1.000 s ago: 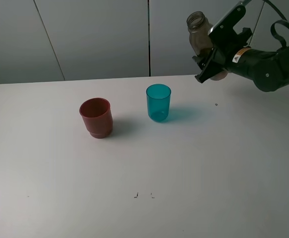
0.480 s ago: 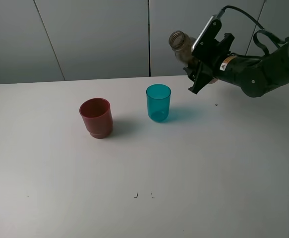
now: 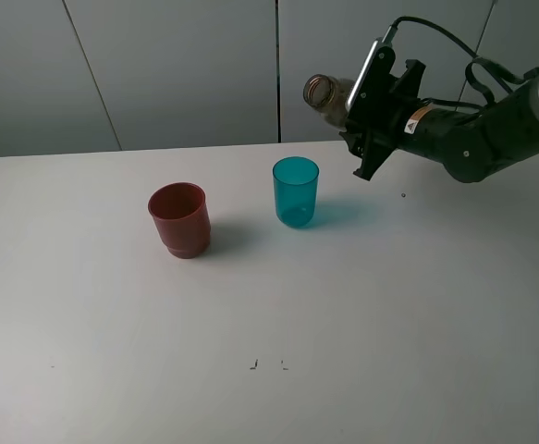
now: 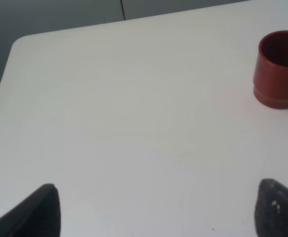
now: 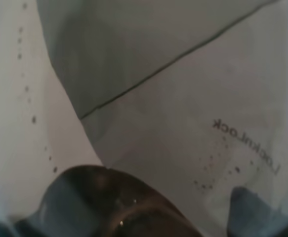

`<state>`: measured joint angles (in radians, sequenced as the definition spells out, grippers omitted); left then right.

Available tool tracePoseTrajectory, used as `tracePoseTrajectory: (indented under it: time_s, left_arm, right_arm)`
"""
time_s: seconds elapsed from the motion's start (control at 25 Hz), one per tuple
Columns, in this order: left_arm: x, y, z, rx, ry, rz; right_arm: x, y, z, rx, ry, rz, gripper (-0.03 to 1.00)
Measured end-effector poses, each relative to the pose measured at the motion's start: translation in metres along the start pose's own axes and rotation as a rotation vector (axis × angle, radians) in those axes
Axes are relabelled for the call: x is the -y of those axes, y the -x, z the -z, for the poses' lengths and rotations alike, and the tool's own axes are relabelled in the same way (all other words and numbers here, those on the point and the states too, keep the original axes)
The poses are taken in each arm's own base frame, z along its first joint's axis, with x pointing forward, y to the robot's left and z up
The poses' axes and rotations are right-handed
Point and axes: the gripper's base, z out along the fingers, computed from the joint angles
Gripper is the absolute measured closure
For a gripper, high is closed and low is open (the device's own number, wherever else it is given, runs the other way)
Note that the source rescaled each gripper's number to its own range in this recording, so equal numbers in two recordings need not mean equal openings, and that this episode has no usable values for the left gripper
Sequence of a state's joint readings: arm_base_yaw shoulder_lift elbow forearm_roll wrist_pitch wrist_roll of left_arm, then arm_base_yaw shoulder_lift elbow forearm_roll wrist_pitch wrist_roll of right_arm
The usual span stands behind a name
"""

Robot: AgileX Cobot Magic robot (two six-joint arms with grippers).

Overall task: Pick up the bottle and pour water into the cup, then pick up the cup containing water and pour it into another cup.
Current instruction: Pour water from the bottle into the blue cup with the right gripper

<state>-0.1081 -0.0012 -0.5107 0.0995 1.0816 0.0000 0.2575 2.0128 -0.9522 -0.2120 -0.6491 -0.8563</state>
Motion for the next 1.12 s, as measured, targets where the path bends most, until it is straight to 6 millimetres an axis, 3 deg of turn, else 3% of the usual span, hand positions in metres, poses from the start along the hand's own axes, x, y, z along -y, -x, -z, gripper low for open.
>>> tracePoseTrajectory:
  time_s: [0.48,1.12]
  left_arm:
    - [0.0,0.0,0.0,0.0,0.0,-0.007]
    - [0.0,0.0,0.0,0.0,0.0,-0.007]
  right_arm:
    - [-0.014,-0.009,-0.025,-0.013,0.022,0.101,0.97]
    - [-0.015,-0.009,-0.028,-0.01,0.023,0.347,0.97]
